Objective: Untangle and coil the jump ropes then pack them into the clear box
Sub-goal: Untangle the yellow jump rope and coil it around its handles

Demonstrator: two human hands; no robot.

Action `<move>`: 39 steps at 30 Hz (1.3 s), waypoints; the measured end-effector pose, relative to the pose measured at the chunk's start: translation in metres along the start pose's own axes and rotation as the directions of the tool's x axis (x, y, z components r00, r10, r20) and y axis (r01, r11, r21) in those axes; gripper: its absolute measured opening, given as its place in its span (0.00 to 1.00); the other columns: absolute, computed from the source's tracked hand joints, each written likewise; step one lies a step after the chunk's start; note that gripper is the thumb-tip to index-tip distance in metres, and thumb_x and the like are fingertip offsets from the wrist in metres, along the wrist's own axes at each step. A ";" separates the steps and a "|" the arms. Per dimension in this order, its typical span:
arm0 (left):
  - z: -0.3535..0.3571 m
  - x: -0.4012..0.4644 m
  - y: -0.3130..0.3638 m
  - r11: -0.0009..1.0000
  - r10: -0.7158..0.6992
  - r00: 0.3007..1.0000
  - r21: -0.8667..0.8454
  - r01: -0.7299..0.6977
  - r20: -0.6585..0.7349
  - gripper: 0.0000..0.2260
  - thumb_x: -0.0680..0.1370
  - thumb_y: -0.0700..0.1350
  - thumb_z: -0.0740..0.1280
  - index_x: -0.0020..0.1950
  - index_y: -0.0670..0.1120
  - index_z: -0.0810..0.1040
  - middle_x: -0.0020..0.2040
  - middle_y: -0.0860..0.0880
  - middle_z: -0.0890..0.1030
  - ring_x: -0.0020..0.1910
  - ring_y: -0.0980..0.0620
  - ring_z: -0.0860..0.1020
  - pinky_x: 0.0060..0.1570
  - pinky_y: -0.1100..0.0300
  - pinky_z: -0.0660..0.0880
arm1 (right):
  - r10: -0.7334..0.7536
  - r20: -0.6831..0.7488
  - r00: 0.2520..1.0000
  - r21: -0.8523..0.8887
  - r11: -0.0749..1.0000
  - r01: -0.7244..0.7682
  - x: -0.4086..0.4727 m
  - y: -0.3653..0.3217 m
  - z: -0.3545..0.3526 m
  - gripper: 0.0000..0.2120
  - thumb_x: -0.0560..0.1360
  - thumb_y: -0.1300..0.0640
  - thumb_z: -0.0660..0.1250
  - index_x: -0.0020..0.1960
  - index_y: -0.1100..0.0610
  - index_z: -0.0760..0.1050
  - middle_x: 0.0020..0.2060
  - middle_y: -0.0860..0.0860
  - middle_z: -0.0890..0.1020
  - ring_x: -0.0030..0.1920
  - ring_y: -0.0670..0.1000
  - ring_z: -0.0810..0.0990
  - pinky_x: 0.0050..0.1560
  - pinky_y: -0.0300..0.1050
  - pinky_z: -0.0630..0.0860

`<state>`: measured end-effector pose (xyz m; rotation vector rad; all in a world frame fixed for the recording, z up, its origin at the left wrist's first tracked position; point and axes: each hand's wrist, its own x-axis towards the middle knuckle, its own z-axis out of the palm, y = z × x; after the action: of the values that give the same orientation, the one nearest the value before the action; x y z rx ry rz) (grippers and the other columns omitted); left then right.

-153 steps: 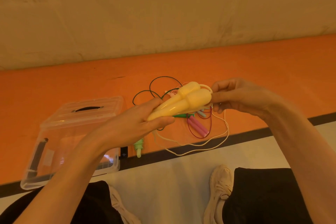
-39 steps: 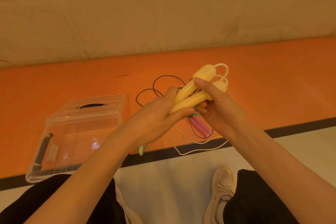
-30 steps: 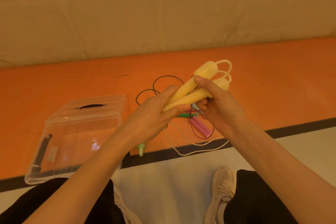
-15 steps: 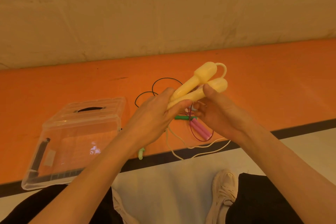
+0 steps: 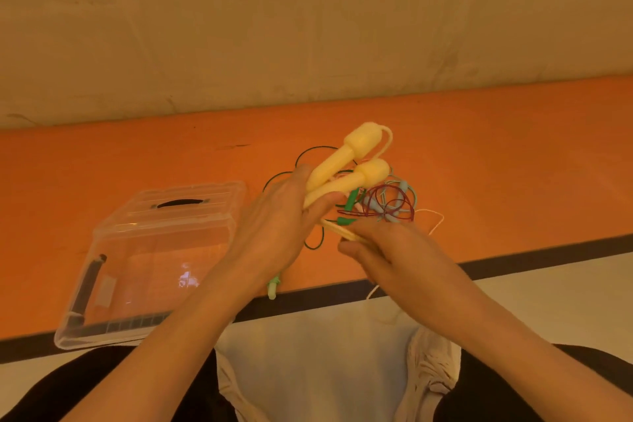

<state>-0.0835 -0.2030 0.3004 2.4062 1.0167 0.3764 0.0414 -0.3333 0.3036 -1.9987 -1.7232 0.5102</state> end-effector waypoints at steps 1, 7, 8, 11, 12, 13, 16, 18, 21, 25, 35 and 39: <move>0.003 -0.001 0.001 1.000 0.013 1.000 0.000 -0.013 0.021 0.19 0.77 0.65 0.56 0.58 0.53 0.70 0.36 0.53 0.73 0.33 0.53 0.73 0.30 0.54 0.67 | -0.033 -0.008 0.999 -0.060 0.998 0.032 0.000 -0.001 -0.007 0.11 0.80 0.46 0.59 0.45 0.51 0.72 0.34 0.47 0.77 0.36 0.49 0.76 0.39 0.54 0.74; 0.004 0.003 -0.002 0.994 0.057 0.992 -0.096 -0.046 0.116 0.23 0.74 0.68 0.55 0.60 0.55 0.71 0.37 0.52 0.77 0.34 0.53 0.75 0.33 0.51 0.71 | -0.117 -0.137 0.984 -0.021 0.993 0.115 0.010 0.016 -0.033 0.13 0.75 0.44 0.62 0.46 0.52 0.79 0.39 0.44 0.74 0.38 0.42 0.71 0.37 0.43 0.68; 0.003 0.004 -0.001 0.991 0.074 0.987 -0.125 -0.057 0.141 0.24 0.74 0.70 0.54 0.60 0.56 0.71 0.38 0.52 0.78 0.35 0.53 0.76 0.34 0.49 0.73 | -0.128 -0.151 0.980 -0.002 0.992 0.129 0.011 0.020 -0.035 0.14 0.75 0.44 0.63 0.47 0.53 0.79 0.41 0.45 0.75 0.39 0.43 0.72 0.38 0.41 0.68; 0.003 0.003 0.001 0.974 0.126 0.972 -0.211 -0.083 0.199 0.23 0.75 0.71 0.53 0.58 0.57 0.72 0.37 0.51 0.78 0.33 0.54 0.76 0.36 0.47 0.74 | -0.157 -0.168 0.973 0.013 0.987 0.161 0.013 0.023 -0.038 0.15 0.75 0.43 0.62 0.48 0.53 0.80 0.42 0.44 0.72 0.40 0.43 0.72 0.37 0.38 0.66; 0.003 0.002 0.002 0.970 0.137 0.968 -0.225 -0.089 0.211 0.20 0.75 0.70 0.53 0.55 0.58 0.72 0.35 0.52 0.77 0.31 0.56 0.74 0.36 0.49 0.73 | -0.161 -0.172 0.972 0.007 0.986 0.165 0.013 0.022 -0.038 0.15 0.75 0.43 0.61 0.48 0.53 0.80 0.41 0.44 0.72 0.39 0.43 0.71 0.36 0.38 0.66; 0.004 0.000 0.004 0.969 0.145 0.965 -0.231 -0.093 0.219 0.17 0.75 0.68 0.53 0.51 0.58 0.71 0.33 0.53 0.76 0.29 0.57 0.72 0.36 0.52 0.71 | -0.160 -0.172 0.972 0.000 0.987 0.163 0.013 0.022 -0.037 0.16 0.75 0.43 0.61 0.49 0.52 0.80 0.41 0.44 0.72 0.39 0.44 0.72 0.36 0.40 0.66; 0.003 -0.003 0.004 0.968 0.142 0.968 -0.232 -0.092 0.208 0.13 0.78 0.63 0.53 0.46 0.58 0.70 0.31 0.53 0.72 0.28 0.57 0.69 0.34 0.53 0.68 | -0.116 -0.143 0.983 0.005 0.993 0.118 0.013 0.021 -0.036 0.13 0.74 0.44 0.65 0.48 0.51 0.81 0.36 0.44 0.76 0.37 0.44 0.74 0.36 0.43 0.68; 0.000 -0.001 0.000 0.984 0.117 0.979 -0.153 -0.092 0.165 0.12 0.79 0.62 0.54 0.49 0.56 0.70 0.32 0.53 0.72 0.29 0.56 0.70 0.33 0.53 0.67 | -0.035 -0.044 0.998 0.009 0.999 0.036 0.013 0.021 -0.041 0.08 0.72 0.47 0.71 0.47 0.49 0.81 0.30 0.43 0.77 0.34 0.42 0.74 0.33 0.38 0.66; -0.003 0.000 -0.002 0.996 0.088 0.989 0.022 -0.091 0.120 0.14 0.80 0.61 0.54 0.54 0.54 0.70 0.34 0.54 0.73 0.30 0.58 0.70 0.30 0.57 0.65 | -0.054 0.077 0.996 -0.084 0.995 0.061 0.008 0.018 -0.047 0.08 0.73 0.51 0.72 0.51 0.47 0.81 0.37 0.44 0.82 0.37 0.43 0.77 0.37 0.41 0.73; 0.003 -0.003 0.005 0.983 0.101 0.980 0.137 -0.126 0.174 0.09 0.81 0.60 0.52 0.51 0.57 0.65 0.32 0.55 0.69 0.34 0.54 0.69 0.34 0.54 0.66 | -0.212 -0.045 0.976 -0.196 0.960 0.200 0.008 0.012 -0.046 0.11 0.78 0.48 0.63 0.50 0.51 0.82 0.37 0.42 0.79 0.35 0.43 0.72 0.33 0.42 0.67; 0.004 -0.010 0.010 0.947 0.194 0.937 0.195 -0.256 0.289 0.23 0.70 0.73 0.49 0.52 0.57 0.63 0.36 0.57 0.71 0.41 0.51 0.74 0.54 0.49 0.70 | 0.025 -0.020 0.999 -0.095 0.995 -0.027 0.018 0.015 -0.040 0.09 0.79 0.49 0.58 0.43 0.46 0.74 0.32 0.44 0.79 0.36 0.45 0.74 0.43 0.53 0.73; 0.001 -0.010 0.006 0.927 0.163 0.945 0.283 -0.244 0.283 0.20 0.78 0.65 0.53 0.60 0.52 0.68 0.39 0.57 0.71 0.48 0.48 0.74 0.51 0.51 0.71 | 0.018 -0.108 0.994 -0.186 0.982 -0.038 0.018 0.015 -0.044 0.13 0.71 0.39 0.64 0.42 0.47 0.76 0.30 0.43 0.74 0.31 0.42 0.68 0.33 0.47 0.65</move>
<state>-0.0862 -0.2140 0.3024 2.7700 0.7562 -0.0353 0.0803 -0.3213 0.3325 -2.1410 -1.7357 0.2523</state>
